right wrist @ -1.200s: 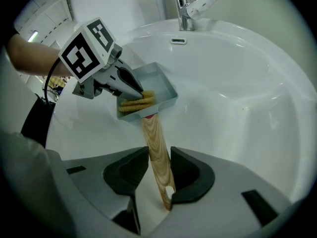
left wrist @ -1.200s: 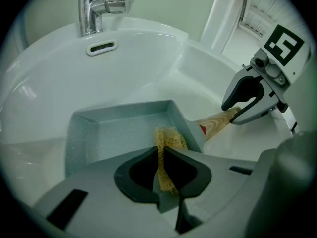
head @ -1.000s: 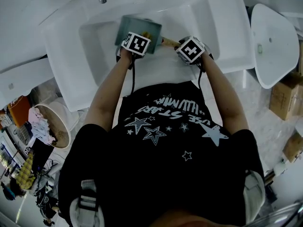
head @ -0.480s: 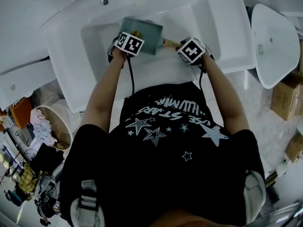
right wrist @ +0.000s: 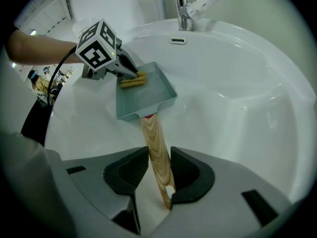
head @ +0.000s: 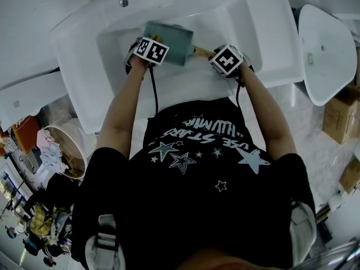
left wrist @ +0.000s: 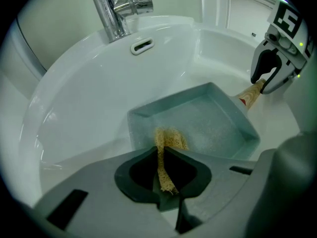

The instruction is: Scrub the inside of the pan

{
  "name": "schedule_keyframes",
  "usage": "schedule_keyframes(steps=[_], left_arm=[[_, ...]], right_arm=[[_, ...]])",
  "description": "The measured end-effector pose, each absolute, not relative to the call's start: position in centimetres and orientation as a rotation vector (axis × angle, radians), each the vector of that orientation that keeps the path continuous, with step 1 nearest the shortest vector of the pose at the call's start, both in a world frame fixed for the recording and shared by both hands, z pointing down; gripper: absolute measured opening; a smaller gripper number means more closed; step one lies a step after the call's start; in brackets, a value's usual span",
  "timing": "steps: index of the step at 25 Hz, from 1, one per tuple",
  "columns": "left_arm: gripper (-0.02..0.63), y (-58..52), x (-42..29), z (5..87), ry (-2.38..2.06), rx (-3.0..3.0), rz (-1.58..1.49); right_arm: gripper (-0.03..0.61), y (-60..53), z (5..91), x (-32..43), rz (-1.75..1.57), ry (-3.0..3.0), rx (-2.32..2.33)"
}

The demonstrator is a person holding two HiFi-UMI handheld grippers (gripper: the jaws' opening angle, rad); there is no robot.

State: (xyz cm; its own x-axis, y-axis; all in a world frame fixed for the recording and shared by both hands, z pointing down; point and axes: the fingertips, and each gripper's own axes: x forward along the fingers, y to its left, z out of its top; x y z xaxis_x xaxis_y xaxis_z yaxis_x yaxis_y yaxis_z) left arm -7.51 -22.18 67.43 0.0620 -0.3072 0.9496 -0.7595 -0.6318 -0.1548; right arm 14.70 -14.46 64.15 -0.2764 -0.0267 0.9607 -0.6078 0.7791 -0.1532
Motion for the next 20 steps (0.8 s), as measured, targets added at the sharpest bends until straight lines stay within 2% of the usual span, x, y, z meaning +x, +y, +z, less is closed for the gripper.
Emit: schedule_keyframes(steps=[5,20], left_arm=[[0.043,-23.4,-6.7,66.4,-1.072,1.958,1.561],[0.043,-22.3,1.0,66.8,-0.871,1.795,1.162]], right_arm=[[0.135,-14.6,64.2,14.8,0.619,-1.771,0.490],[0.135,-15.2,64.4,14.6,0.630,-1.791,0.486]])
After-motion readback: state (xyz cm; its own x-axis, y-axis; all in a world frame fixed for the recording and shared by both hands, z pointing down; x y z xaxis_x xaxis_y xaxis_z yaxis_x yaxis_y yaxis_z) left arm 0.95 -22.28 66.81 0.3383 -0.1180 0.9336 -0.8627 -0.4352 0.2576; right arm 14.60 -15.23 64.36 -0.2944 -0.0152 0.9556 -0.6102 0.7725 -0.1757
